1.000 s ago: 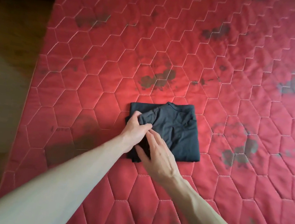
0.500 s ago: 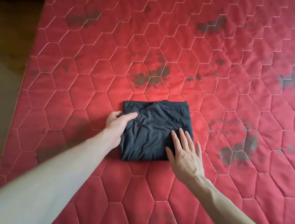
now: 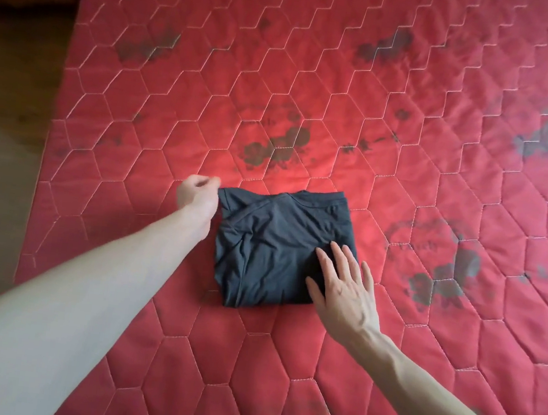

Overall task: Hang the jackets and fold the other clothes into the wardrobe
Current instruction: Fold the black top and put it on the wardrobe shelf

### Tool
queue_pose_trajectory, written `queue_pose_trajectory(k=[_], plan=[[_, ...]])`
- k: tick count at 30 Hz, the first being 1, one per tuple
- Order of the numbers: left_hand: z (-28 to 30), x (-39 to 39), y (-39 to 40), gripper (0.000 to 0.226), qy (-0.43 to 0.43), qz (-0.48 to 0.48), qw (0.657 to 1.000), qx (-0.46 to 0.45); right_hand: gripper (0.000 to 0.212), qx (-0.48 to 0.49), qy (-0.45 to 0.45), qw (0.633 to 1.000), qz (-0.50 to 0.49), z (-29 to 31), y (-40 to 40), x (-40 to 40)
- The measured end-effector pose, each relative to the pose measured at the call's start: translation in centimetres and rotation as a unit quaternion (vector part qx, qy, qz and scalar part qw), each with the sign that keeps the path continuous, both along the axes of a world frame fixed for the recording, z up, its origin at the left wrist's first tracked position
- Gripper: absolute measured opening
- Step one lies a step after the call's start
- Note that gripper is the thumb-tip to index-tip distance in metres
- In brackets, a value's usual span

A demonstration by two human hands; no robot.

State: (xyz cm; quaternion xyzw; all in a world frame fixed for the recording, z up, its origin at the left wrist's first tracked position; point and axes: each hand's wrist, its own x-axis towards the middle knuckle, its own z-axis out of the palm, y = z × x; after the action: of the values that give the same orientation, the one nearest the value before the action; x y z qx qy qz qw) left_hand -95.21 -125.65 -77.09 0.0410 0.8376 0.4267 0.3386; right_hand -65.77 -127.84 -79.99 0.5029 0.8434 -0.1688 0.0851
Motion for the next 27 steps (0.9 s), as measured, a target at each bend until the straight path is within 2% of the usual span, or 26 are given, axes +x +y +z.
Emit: queue_pose_trajectory(k=[1,2,4,6,8,10,12,13,15,17,20,23,25,27], plan=[[-0.3,-0.2,-0.2,0.019,0.048,0.047,0.997,-0.027,0.060,0.019,0.023,0.999,-0.012,0.1,0.0,-0.1],[-0.4,-0.2,-0.6,0.020,0.096,0.048,0.993,-0.058,0.056,0.036,0.046,0.998,-0.026,0.1,0.0,-0.2],[-1.0,0.4,-1.5,0.014,0.193,-0.089,0.974,-0.079,0.052,0.055,0.076,0.994,-0.050,0.1,0.4,-0.6],[-1.6,1.3,-2.3,0.016,0.264,-0.293,0.918,-0.040,0.050,0.054,0.080,0.993,-0.060,0.0,1.3,-1.0],[-2.4,1.9,-2.7,0.022,0.296,-0.427,0.853,-0.051,0.050,0.047,0.065,0.995,-0.053,0.0,2.5,-1.5],[-2.8,2.4,-2.6,0.036,0.307,-0.497,0.801,-0.129,0.052,0.044,0.049,0.997,-0.046,-0.1,3.7,-1.9],[-2.9,2.5,-2.4,0.035,0.318,-0.523,0.773,-0.167,0.053,0.045,0.046,0.997,-0.045,0.0,4.5,-2.3],[-2.7,2.5,-2.3,0.029,0.322,-0.526,0.771,-0.155,0.053,0.045,0.046,0.997,-0.047,-0.1,4.9,-2.4],[-2.2,2.1,-2.2,0.017,0.306,-0.511,0.798,-0.091,0.055,0.038,0.032,0.997,-0.053,-0.2,5.3,-2.4],[-1.7,1.4,-2.1,0.018,0.301,-0.484,0.820,-0.053,0.061,0.004,-0.009,0.998,-0.064,-0.6,5.5,-2.4],[-1.2,0.2,-1.9,0.020,0.325,-0.427,0.840,-0.078,0.073,-0.095,-0.075,0.987,-0.102,-1.0,5.9,-2.1],[-1.1,0.0,-1.8,0.014,0.319,-0.332,0.880,-0.118,0.075,-0.093,-0.093,0.985,-0.112,-0.8,6.2,-2.0],[-1.0,0.8,-2.3,0.009,0.384,-0.317,0.861,-0.106,0.070,-0.027,-0.066,0.993,-0.097,-0.4,6.0,-2.1],[-1.0,2.9,-3.3,0.011,0.434,-0.357,0.826,-0.042,0.063,0.048,0.007,0.998,-0.050,-0.1,5.6,-2.5]])
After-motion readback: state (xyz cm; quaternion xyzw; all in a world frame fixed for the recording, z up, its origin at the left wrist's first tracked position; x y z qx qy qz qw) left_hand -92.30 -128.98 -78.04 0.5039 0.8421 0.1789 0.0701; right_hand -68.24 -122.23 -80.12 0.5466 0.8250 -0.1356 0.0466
